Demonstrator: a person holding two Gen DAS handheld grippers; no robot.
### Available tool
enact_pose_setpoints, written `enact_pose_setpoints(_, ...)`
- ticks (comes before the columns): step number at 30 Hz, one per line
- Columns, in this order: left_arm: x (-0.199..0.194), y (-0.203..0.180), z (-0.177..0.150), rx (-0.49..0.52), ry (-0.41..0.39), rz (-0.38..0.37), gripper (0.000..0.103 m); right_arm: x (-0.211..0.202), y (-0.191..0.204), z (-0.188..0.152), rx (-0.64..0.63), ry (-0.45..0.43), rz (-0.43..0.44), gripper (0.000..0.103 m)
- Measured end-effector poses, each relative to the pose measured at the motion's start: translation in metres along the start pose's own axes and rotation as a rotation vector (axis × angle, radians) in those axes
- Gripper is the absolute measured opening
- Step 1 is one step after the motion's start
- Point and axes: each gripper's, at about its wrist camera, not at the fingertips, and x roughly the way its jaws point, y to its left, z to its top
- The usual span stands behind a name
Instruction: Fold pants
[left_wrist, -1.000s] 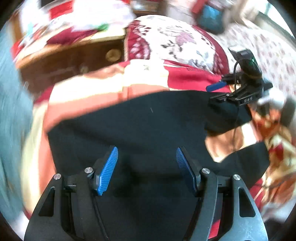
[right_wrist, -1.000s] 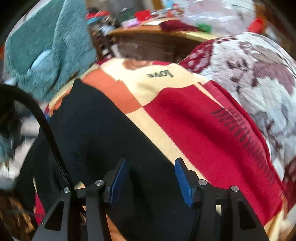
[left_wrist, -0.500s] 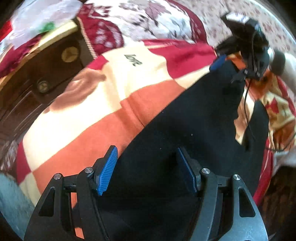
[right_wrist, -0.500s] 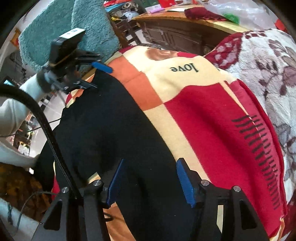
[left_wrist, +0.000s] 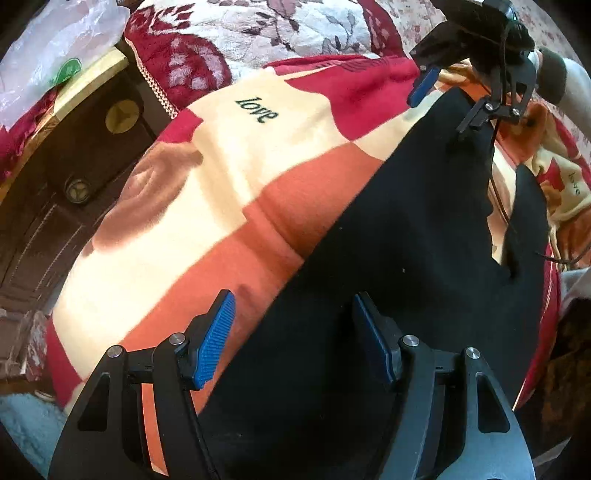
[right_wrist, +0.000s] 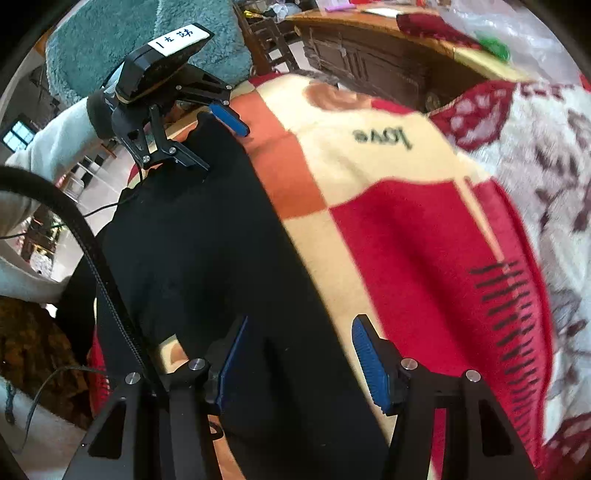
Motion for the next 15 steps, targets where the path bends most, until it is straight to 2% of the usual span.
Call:
enact_pose_setpoints(2,0.007,0.004,0.001,-0.014,0.022,-0.029,0.066,0.002,-0.005,0.001,0.017,0.013,0.044,0.056)
enact_pose_setpoints(4,0.011,0.005,0.003,-0.018,0.024,-0.050,0.066,0.011,-0.009,0.002,0.027,0.038,0.028,0.056)
enact_pose_setpoints(5,0.011,0.006,0.003,-0.025,0.017,-0.065,0.066,0.016,-0.012,0.002,0.040,0.052,0.037,0.051)
enact_pose_setpoints(7,0.011,0.009,0.002,-0.060,0.010,-0.104,0.066,0.023,-0.016,0.002,0.085,0.043,0.068,0.031)
enact_pose_setpoints(9,0.010,0.009,-0.002,-0.075,-0.005,-0.101,0.064,0.026,-0.015,-0.001,0.114,0.023,0.053,0.029)
enact_pose_setpoints(11,0.007,0.005,-0.005,-0.065,-0.019,-0.091,0.051,0.023,-0.005,-0.002,0.087,0.004,0.008,0.019)
enact_pose_setpoints(12,0.005,0.000,-0.006,-0.054,-0.028,-0.084,0.039,0.019,0.002,-0.002,0.066,-0.004,-0.021,0.016)
enact_pose_setpoints(15,0.001,-0.019,-0.010,0.000,-0.050,-0.010,0.025,0.005,0.025,0.000,0.032,-0.042,-0.104,0.008)
